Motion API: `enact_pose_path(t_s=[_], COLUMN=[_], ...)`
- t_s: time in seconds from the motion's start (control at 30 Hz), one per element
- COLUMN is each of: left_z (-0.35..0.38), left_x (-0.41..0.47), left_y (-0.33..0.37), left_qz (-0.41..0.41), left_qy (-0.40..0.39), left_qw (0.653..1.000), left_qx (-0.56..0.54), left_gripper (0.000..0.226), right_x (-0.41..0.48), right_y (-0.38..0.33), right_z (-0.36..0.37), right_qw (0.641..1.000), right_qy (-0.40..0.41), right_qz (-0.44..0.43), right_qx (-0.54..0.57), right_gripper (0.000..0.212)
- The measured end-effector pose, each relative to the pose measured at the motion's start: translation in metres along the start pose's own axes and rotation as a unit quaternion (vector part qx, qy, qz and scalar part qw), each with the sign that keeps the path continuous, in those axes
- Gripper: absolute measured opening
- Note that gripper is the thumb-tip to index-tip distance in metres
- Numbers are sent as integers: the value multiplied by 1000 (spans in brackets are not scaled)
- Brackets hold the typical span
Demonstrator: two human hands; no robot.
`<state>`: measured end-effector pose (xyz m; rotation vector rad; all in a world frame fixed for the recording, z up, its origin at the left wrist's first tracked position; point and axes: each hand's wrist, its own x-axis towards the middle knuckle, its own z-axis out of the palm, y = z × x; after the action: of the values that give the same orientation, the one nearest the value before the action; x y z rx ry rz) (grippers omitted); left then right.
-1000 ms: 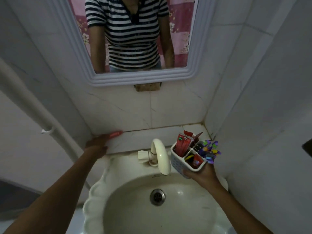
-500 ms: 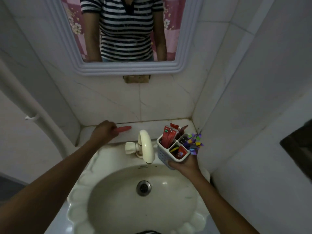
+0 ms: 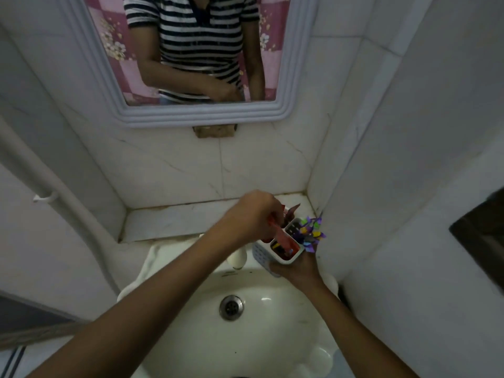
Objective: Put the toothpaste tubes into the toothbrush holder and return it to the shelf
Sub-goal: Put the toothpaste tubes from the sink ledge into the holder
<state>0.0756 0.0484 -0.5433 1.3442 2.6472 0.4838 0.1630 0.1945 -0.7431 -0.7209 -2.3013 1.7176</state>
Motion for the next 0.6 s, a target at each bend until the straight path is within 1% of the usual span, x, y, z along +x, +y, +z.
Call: enact_pose_path(t_s=[0.07, 0.13, 0.2, 0.27, 0.33, 0.4, 0.47, 0.53, 0.6], left_z=[21, 30, 29, 26, 25, 28, 30, 30, 27], left_x=[8, 10, 11, 11, 9, 6, 3, -1, -6], left_y=[2, 1, -2, -4, -8, -11, -14, -16, -22], left_qz=[1, 4, 3, -5, -10, -26, -49, -82, -122], left_qy=[-49, -62, -37, -15, -10, -12, 3, 26, 47], left_qw=[999, 998, 999, 1000, 1000, 999, 998, 996, 991], left_qx=[21, 21, 0, -8, -7, -19, -26, -22, -2], left_gripper=[19, 24, 29, 25, 20, 19, 19, 22, 30], right_x=[1, 1, 4, 4, 5, 5, 4, 0, -5], right_y=[0, -3, 1, 4, 6, 7, 3, -4, -15], right_z=[1, 2, 2, 2, 1, 0, 0, 0, -3], right_qw=[1000, 1000, 999, 999, 999, 1000, 1000, 999, 998], right_qy=[-1, -7, 3, 6, 12, 6, 6, 21, 50], right_qz=[-12, -24, -27, -31, -30, -28, -29, -35, -46], right_qx=[2, 10, 18, 15, 6, -5, -7, 3, 17], right_gripper=[69, 69, 75, 80, 84, 87, 90, 88, 78])
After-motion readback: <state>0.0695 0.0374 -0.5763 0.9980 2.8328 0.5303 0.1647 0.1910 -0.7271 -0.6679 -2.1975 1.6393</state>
